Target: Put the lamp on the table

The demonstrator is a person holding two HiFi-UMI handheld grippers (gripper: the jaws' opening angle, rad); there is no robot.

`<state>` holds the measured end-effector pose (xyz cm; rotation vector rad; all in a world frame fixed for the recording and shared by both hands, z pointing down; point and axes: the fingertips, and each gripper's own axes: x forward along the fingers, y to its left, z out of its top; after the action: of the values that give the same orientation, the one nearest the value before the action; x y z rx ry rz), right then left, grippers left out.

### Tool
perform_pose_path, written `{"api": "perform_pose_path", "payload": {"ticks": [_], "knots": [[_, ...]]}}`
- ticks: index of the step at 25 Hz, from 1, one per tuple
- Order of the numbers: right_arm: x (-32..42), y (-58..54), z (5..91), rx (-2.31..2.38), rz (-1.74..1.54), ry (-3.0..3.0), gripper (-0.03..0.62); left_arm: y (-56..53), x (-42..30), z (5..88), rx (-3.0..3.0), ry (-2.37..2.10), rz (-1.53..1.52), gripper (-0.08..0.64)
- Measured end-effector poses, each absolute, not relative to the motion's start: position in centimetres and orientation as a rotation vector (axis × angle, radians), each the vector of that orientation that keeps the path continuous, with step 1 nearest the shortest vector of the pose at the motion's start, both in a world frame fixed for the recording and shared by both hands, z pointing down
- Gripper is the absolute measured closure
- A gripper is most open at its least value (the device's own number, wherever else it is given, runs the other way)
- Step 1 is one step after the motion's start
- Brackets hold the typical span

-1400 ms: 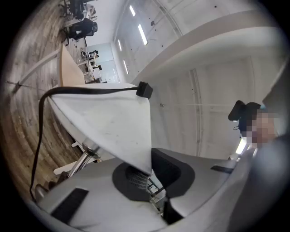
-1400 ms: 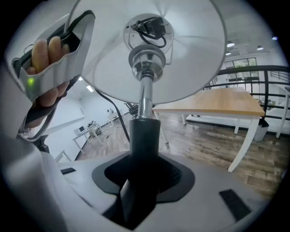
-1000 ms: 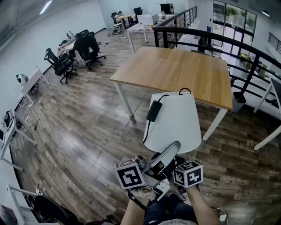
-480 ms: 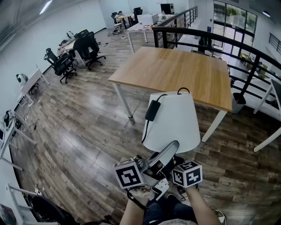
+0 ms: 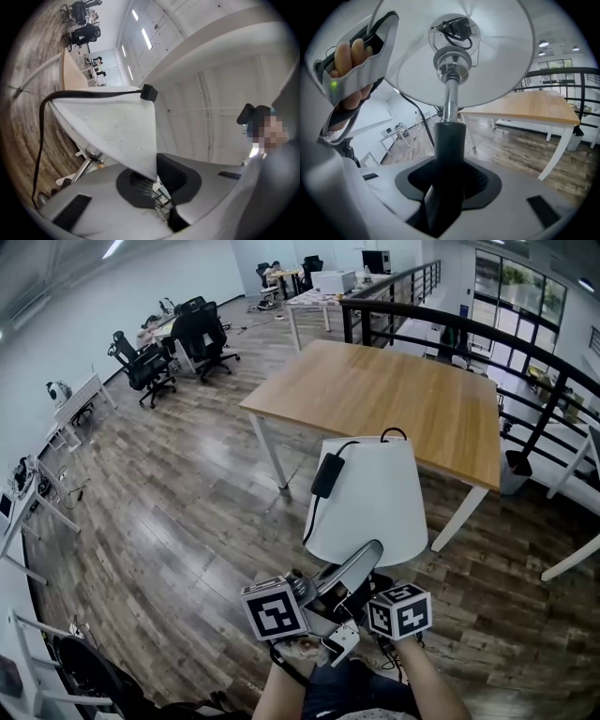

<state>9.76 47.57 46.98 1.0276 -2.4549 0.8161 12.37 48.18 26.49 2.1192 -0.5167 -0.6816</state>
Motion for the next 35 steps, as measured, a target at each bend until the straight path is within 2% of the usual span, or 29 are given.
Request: {"api": "perform_pose_path", "payload": {"ticks": [10, 21, 35], "knots": [[9.2, 46.1, 49.2, 0.976, 0.819, -2.462, 0.428, 46.3, 11.8, 28.6, 2.106, -0.557, -0.696, 0.549], [7.3, 39.6, 52.5, 1.017, 0.823, -2.451, 0.428, 40.2, 10.1, 31.9, 2.12, -0.516, -0.672, 0.549], [1.0, 25.0, 48.1, 1.091, 0.828, -2.445, 0.428, 26.2, 4.1, 27.8, 2.141, -0.457, -0.637, 0.549]]}}
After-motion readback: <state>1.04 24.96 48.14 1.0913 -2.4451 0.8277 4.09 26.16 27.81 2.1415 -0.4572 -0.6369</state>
